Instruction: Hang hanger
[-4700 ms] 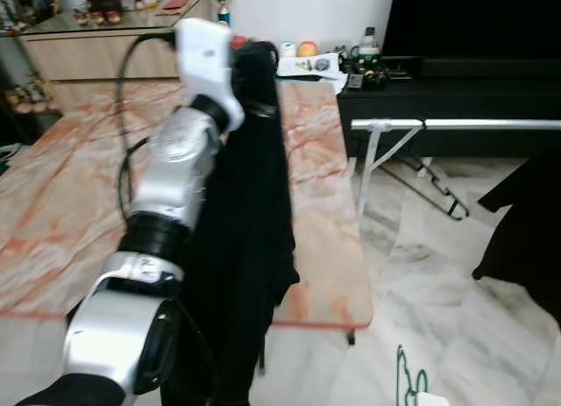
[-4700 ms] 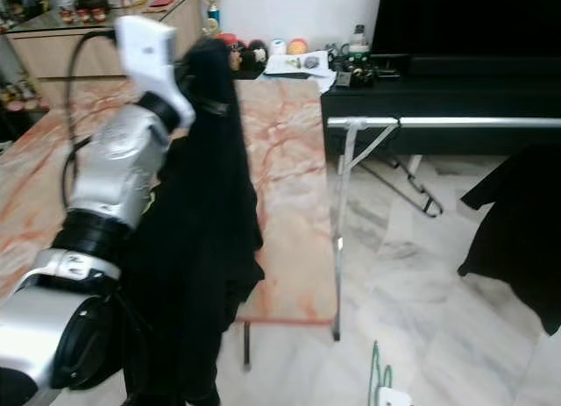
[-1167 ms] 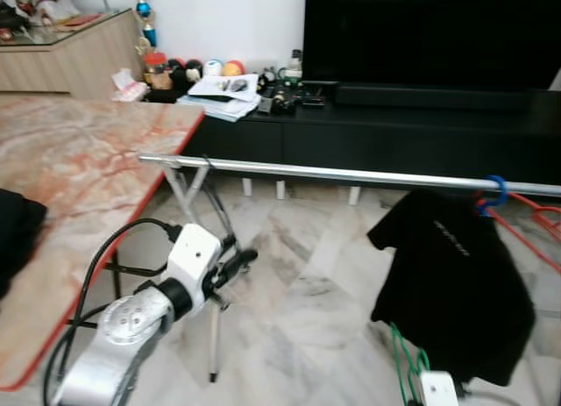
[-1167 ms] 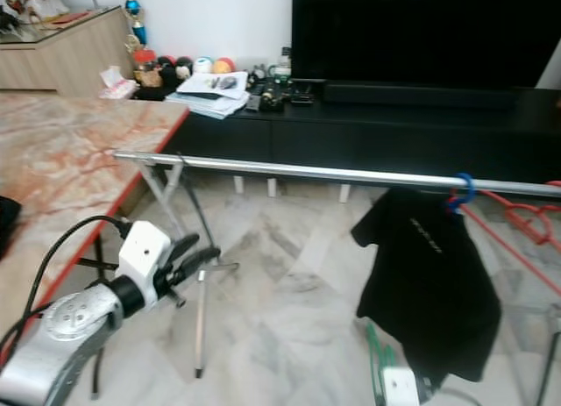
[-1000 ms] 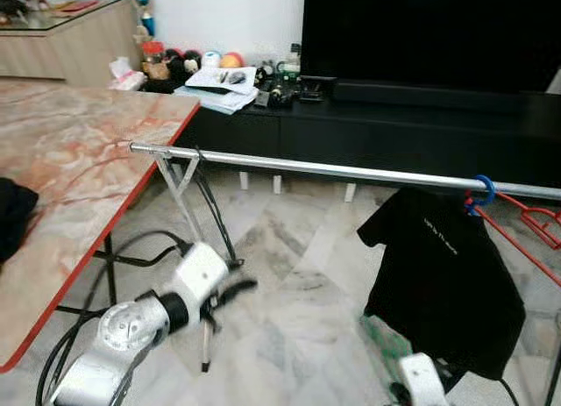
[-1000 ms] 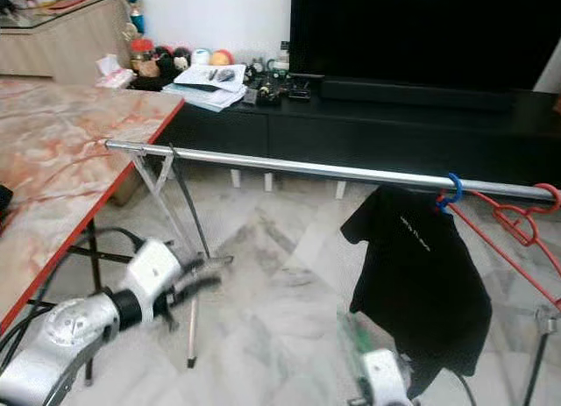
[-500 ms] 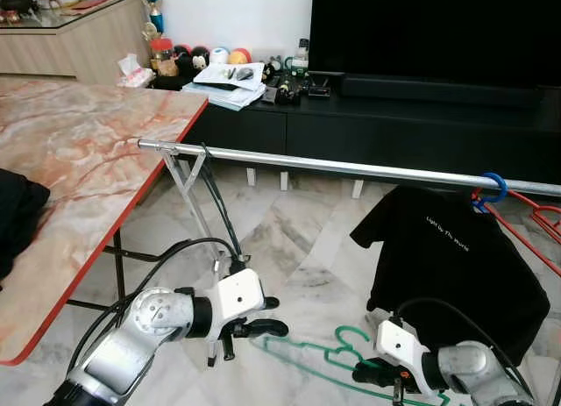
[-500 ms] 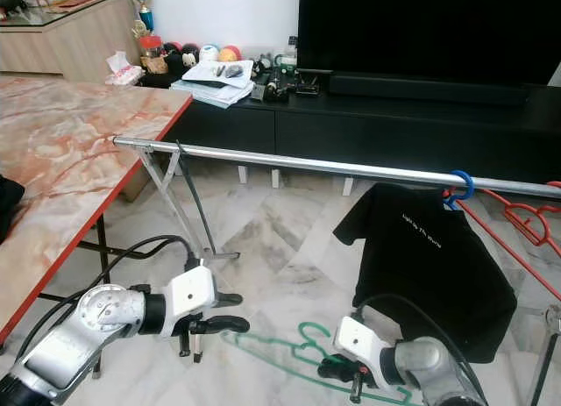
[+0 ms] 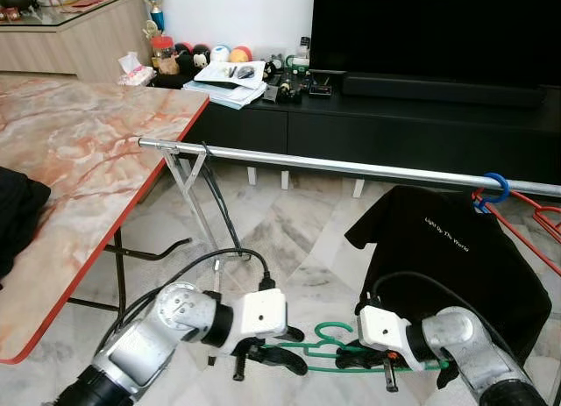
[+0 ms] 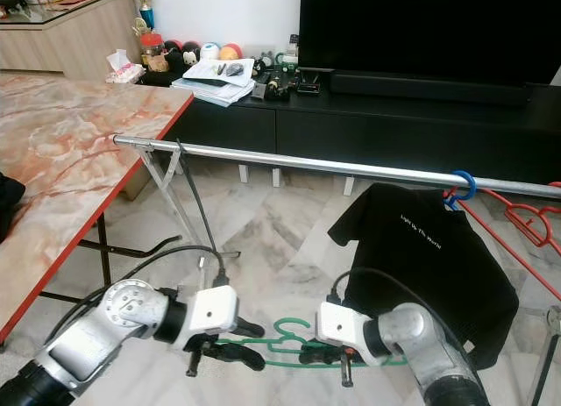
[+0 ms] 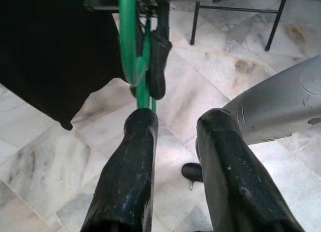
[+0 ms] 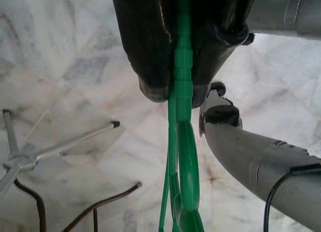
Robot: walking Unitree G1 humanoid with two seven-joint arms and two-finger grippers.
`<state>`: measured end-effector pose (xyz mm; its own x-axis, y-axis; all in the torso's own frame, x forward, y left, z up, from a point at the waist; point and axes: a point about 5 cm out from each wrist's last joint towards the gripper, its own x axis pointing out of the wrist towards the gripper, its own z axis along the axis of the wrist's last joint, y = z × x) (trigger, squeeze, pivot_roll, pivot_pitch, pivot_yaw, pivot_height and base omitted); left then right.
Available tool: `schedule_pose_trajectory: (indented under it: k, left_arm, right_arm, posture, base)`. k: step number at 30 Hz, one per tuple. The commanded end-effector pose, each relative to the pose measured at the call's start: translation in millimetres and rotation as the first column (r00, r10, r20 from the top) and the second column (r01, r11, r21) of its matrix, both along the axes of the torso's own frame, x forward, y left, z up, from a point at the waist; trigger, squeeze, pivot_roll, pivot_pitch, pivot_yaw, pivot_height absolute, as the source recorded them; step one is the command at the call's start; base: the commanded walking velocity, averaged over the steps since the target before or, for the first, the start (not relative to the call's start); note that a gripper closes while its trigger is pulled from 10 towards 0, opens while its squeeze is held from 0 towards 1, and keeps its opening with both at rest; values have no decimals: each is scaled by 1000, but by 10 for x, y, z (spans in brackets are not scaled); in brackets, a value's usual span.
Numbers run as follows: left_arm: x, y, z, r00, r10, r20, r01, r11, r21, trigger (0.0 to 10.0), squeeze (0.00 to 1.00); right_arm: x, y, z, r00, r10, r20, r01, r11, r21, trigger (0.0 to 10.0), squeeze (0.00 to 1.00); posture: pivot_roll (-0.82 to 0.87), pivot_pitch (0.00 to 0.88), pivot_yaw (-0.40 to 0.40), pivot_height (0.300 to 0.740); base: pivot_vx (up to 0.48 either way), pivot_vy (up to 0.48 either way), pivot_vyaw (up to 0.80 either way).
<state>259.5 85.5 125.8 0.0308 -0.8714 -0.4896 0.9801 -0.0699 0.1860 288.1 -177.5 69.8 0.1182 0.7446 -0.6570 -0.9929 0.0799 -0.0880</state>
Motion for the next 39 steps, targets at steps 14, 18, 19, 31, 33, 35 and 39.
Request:
schedule_pose_trajectory:
  k: [14,18,19,31,33,35,39]
  left_arm:
    - [158,-41,55,995,85,52,-85,996,-4,10000,0]
    - [142,-28,42,997,74,24,-75,997,34,10000,27]
    - [140,-28,37,997,73,22,-74,996,42,10000,27]
    - [145,-86,33,995,99,4,-99,994,42,10000,0]
    - [146,-91,32,995,100,3,-100,994,42,10000,0]
    - [149,-103,31,995,101,3,-101,994,43,10000,0]
    - [148,-114,36,995,102,0,-102,994,41,10000,0]
  right_arm:
    - [-28,48,145,999,34,43,-34,999,-4,10000,0]
    - [-14,61,190,998,37,57,-36,999,-9,10000,0]
    - [-9,63,202,997,37,62,-37,999,-8,10000,0]
    - [-6,104,400,991,72,114,-73,997,4,10000,0]
    - [0,119,414,990,71,119,-73,997,10,10000,0]
    - [11,145,436,990,67,126,-71,997,21,10000,0]
    - [8,153,444,990,69,125,-73,997,24,10000,0]
  posture:
    - [-14,85,10,740]
    - [-14,85,12,740]
    - [-14,85,12,740]
    - [-17,83,15,740]
    - [-17,83,15,740]
    - [-14,83,14,740]
    - [-15,84,14,740]
  base:
    - [0,0,0]
    - [0,0,0]
    - [0,0,0]
    - [0,0,0]
    - [0,0,0]
    - [0,0,0]
    - [0,0,0]
